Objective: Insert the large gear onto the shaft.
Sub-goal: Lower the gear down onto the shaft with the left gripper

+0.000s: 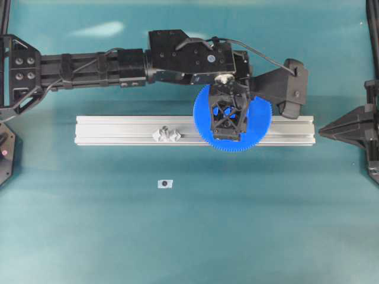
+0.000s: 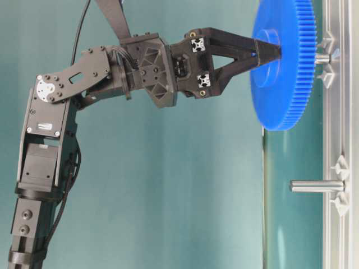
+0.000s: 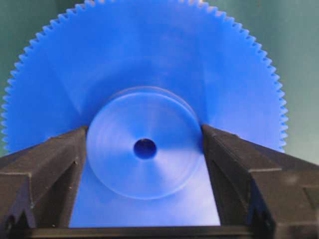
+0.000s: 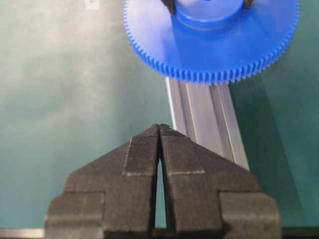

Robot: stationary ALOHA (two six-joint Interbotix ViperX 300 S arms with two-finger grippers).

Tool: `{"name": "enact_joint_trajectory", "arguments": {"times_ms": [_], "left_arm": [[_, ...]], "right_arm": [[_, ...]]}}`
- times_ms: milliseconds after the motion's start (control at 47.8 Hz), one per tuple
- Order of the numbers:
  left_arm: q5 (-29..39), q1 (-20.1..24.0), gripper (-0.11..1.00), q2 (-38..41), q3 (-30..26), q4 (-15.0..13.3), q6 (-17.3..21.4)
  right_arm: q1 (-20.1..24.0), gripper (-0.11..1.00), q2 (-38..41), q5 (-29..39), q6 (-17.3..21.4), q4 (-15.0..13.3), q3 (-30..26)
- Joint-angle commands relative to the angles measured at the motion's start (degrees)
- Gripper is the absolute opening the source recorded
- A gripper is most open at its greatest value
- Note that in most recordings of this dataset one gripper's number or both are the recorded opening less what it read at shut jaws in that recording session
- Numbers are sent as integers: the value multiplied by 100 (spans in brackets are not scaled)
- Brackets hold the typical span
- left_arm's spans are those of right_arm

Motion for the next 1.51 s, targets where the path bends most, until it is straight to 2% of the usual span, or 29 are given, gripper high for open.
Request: {"name": "enact_joint_trajectory", "arguments": {"times_ms": [0,815,941,1484], "left_arm": [[-18,53,76,-141,-105,18,-9],[70,35,77,-123,-316,18,-26],[105,44,87,-123,-325,18,-35],[176,-70,85,-141,-404,18,-35]], "right_arm": [[-9,6,35,-26,70,0,-44],[-9,6,35,-26,62,9,-44],[-18,6,35,-26,62,0,-44],[-9,6,26,-26,62,0,-44]]}}
